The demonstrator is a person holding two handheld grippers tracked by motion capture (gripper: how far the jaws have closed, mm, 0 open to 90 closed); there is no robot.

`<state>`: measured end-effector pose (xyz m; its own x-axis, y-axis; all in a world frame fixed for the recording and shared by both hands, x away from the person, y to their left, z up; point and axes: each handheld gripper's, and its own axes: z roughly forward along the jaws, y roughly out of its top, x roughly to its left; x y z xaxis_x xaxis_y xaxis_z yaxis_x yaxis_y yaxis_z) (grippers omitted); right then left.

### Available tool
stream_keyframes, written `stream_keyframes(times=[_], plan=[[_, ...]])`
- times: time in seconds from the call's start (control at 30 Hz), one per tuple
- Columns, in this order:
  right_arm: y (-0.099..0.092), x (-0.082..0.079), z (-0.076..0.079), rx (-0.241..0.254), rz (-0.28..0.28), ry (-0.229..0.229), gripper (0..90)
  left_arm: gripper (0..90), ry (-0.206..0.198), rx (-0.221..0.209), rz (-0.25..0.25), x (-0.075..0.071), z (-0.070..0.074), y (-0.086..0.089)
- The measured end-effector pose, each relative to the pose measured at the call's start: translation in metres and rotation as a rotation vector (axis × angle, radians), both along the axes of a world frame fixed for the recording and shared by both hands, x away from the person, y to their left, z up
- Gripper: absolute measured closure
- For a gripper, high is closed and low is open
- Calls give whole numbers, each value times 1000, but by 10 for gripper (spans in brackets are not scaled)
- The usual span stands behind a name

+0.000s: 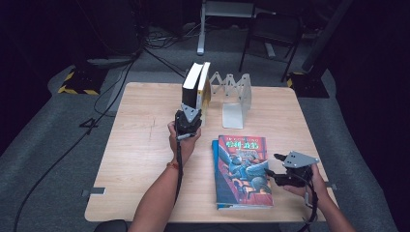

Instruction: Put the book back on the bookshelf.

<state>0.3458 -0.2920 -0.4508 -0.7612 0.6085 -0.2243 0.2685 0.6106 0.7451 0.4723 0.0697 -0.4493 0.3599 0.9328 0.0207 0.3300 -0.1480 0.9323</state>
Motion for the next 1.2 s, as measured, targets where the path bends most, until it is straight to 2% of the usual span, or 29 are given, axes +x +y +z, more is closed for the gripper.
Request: stream_keyframes(times=[0.27, 0.33, 0.43, 0.53, 0.63, 0.73, 0.8, 0.9, 0.97, 1.0, 1.03, 1.07, 1.1, 1.17, 1.2], plan=[[0, 0, 0, 0, -1, -2, 341, 737, 8, 2, 2, 1, 1, -2], [0, 0, 0, 0, 0, -2, 341, 736, 10, -3, -11, 0, 2, 1], [-1, 0, 0, -1, -4, -3, 339, 739, 10, -14, -56, -4, 4, 7], [-2, -1, 1, -4, -8, -8, 336, 734, -2, 30, -110, -11, 7, 12], [-2, -1, 2, -2, -18, -10, 327, 729, -2, 56, -142, -19, 6, 18], [-2, -1, 3, 4, -20, 0, 320, 721, 22, 71, -181, -26, 2, 24], [-2, -2, 4, 9, -23, 4, 319, 719, 34, 98, -208, -31, -1, 26], [-3, -2, 6, 22, -22, 5, 317, 683, 69, 139, -279, -38, -4, 31], [-5, -3, 7, 30, -24, 10, 314, 623, 132, 175, -374, -42, -6, 33], [-5, -3, 7, 33, -25, 15, 308, 596, 134, 212, -370, -46, -8, 32], [-5, -3, 7, 33, -25, 15, 308, 573, 134, 212, -370, -46, -8, 32], [-5, -3, 8, 35, -24, 18, 304, 573, 135, 234, -374, -50, -10, 33], [-5, -5, 10, 41, -16, 22, 302, 538, 150, 234, -401, -55, -11, 35], [-5, -5, 12, 39, -9, 20, 299, 512, 150, 244, -403, -58, -12, 35], [-4, -6, 12, 43, -6, 21, 298, 497, 171, 240, -423, -63, -15, 37]])
